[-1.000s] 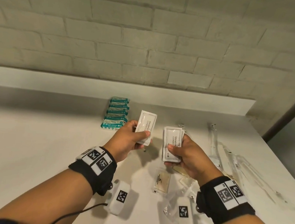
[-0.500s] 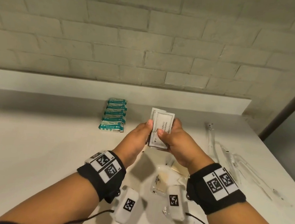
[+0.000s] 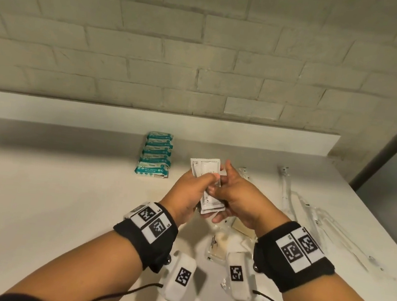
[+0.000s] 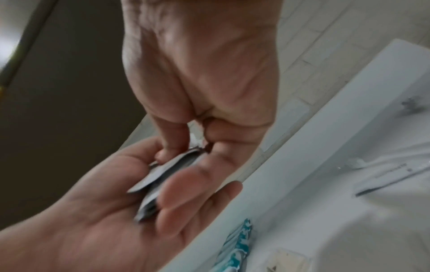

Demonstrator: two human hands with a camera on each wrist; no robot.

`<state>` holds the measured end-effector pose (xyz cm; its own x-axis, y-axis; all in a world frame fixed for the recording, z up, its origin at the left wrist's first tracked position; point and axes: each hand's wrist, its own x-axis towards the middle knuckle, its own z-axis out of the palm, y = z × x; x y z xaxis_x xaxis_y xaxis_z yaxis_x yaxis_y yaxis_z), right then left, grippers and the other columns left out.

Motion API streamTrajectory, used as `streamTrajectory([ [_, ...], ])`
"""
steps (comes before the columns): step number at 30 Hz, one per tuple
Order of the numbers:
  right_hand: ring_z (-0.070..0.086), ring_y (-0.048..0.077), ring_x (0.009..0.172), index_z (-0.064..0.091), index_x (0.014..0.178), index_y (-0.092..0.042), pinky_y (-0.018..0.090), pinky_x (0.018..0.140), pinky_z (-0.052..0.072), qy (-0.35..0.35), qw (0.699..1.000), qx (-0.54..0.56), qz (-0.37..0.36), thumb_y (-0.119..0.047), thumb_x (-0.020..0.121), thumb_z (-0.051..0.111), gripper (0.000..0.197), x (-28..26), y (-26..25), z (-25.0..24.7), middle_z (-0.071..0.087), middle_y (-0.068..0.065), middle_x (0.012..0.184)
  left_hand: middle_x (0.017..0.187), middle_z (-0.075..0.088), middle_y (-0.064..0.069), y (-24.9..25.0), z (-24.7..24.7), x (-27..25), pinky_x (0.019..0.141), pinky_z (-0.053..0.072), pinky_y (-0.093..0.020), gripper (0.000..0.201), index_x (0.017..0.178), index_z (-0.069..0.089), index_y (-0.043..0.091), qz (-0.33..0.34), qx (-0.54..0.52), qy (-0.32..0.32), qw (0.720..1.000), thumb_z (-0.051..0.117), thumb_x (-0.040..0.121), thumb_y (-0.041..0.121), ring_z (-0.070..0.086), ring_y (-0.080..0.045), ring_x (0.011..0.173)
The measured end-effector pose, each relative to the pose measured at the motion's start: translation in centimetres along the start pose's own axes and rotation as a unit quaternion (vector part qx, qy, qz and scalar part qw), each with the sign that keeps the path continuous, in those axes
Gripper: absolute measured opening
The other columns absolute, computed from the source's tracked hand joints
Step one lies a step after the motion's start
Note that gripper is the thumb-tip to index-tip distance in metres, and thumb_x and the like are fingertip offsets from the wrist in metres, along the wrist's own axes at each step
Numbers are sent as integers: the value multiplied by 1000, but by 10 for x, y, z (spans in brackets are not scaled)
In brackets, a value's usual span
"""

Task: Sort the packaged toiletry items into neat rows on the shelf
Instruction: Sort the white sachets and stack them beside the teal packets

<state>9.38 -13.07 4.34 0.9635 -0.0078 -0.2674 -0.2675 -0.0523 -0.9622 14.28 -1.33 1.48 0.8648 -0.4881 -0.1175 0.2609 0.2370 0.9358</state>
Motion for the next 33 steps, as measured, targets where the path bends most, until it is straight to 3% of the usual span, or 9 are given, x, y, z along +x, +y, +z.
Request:
streamTrajectory([
  [4,70,18,63,-11,150,-37,30,56,54,76,970,-231,-3,-45,85,66,101,-9,1,6,69,3,97,96,70,-5,-1,-5,3,67,55,-38,36,121,56,25,-12,-86,21,996,48,94,4,70,-20,80],
  [7,57,6,98,-8,148,-47,26,82,47,105,923,-356,-102,-51,67,79,119,-16,-3,0,54,-5,114,96,67,-6,3,-9,5,62,54,-36,43,125,52,30,-38,-116,18,992,49,92,1,67,-20,74],
  [9,35,9,131,-19,142,-52,28,103,36,48,898,-413,-144,-45,58,87,136,-18,-7,0,33,-5,143,84,67,-9,8,-7,2,57,54,-33,35,118,56,19,-64,-122,-7,990,49,91,-1,67,-21,66],
  [11,9,12,145,-31,137,-49,30,116,17,-2,852,-498,-162,-43,55,88,145,-18,-10,3,11,-7,158,75,64,-12,10,-2,-2,57,53,-31,18,103,61,8,-98,-105,-50,988,48,91,4,66,-22,64],
  [14,22,14,137,-29,142,-41,23,112,21,5,798,-561,-223,-42,60,84,140,-12,-10,2,26,-2,146,69,63,-9,10,-1,-3,60,50,-31,19,86,64,8,-137,-80,-72,985,47,91,14,63,-20,64],
  [18,29,12,127,-27,144,-38,17,102,21,-1,790,-563,-243,-47,60,82,138,-11,-10,-3,32,-3,134,64,63,-6,11,-6,-1,58,51,-28,21,81,63,8,-163,-57,-79,982,45,90,12,64,-17,60],
  [23,34,14,122,-30,141,-40,29,110,27,17,763,-583,-280,-52,61,75,133,-6,-5,-3,34,-2,127,62,65,-3,8,-4,1,60,47,-30,32,68,69,13,-188,-33,-78,979,47,91,18,64,-16,58],
  [30,37,17,117,-30,142,-39,35,102,26,75,712,-649,-257,-75,55,64,133,5,-1,-6,37,-2,124,61,63,-4,4,-3,12,51,48,-24,20,78,62,11,-185,-46,-57,980,48,91,15,63,-16,55],
  [33,31,16,121,-27,143,-43,36,105,24,84,751,-614,-226,-80,48,67,138,9,2,-10,33,-2,128,60,63,-7,2,-5,17,46,51,-22,18,84,60,7,-162,-77,-56,982,43,91,7,63,-17,50],
])
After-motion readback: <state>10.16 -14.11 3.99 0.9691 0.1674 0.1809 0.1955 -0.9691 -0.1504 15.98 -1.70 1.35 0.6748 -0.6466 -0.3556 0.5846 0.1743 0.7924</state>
